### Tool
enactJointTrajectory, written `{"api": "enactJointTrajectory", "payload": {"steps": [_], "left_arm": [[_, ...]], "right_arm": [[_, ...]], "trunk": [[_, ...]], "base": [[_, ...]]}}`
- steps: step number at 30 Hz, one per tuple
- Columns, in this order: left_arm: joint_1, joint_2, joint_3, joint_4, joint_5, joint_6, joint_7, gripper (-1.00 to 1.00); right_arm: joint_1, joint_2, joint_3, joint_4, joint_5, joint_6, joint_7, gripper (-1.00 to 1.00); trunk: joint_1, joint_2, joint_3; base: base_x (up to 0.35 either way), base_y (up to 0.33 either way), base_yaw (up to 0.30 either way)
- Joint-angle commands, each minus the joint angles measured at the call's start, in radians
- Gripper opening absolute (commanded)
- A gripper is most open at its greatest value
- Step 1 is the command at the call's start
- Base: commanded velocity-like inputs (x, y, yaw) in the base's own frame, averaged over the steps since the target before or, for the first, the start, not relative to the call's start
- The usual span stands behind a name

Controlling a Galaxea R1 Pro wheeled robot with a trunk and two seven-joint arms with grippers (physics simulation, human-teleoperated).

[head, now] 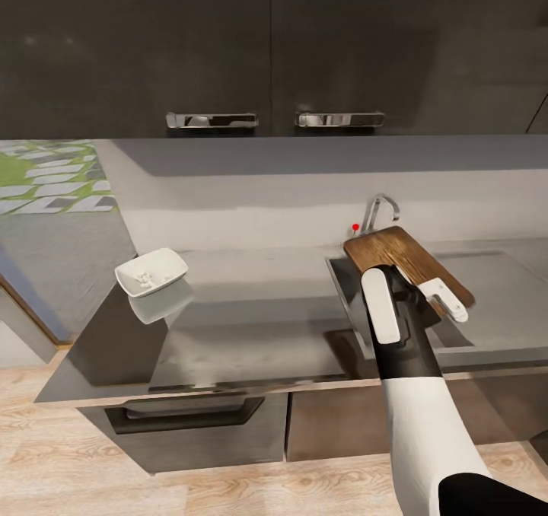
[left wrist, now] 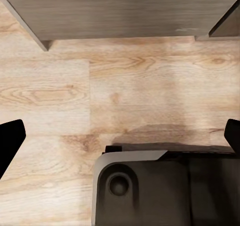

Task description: In the kitchen, take the Vidalia onion out of the sink, dice it on the chopping board with the paring knife, put the diced onion into the bowl on the countertop, then place both the paring knife and the chopping board into the sink.

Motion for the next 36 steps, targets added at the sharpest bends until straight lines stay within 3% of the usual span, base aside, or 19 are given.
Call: {"api": "enactJointTrajectory", "payload": {"steps": [1,6,13,23,30,36], "left_arm": [[0.0,0.001,-0.006,-0.001,0.01,-0.002,0.004,1.0],[0.0,0.001,-0.006,-0.001,0.01,0.0,0.005,1.0],[0.0,0.001,-0.006,-0.006,0.01,0.0,0.006,1.0],[0.0,0.002,-0.006,-0.004,0.01,0.0,0.006,1.0],[0.0,0.002,-0.006,-0.003,0.01,0.0,0.006,1.0],[0.0,0.002,-0.006,-0.003,0.01,0.0,0.006,1.0]], "right_arm": [[-0.001,0.001,-0.001,-0.002,-0.005,0.01,-0.018,-1.0],[-0.001,0.001,-0.001,-0.003,-0.009,0.008,-0.047,-1.0],[0.002,0.001,-0.001,-0.001,-0.066,0.008,-0.047,-1.0],[0.006,0.001,-0.004,0.005,-0.072,0.008,-0.047,-1.0],[0.009,0.001,-0.095,0.009,-0.072,0.008,-0.044,-1.0],[0.011,0.001,-0.119,0.009,-0.071,0.008,-0.041,-1.0]], "trunk": [[0.001,-0.002,-0.002],[0.001,-0.002,-0.008],[0.001,-0.002,-0.019],[0.001,-0.002,-0.035],[0.001,-0.002,-0.046],[0.001,-0.002,-0.056]], "base": [[0.025,0.0,0.0],[0.206,0.0,0.0],[0.222,0.0,0.0],[0.014,0.0,0.0],[0.0,0.0,0.0],[0.0,0.0,0.0]]}}
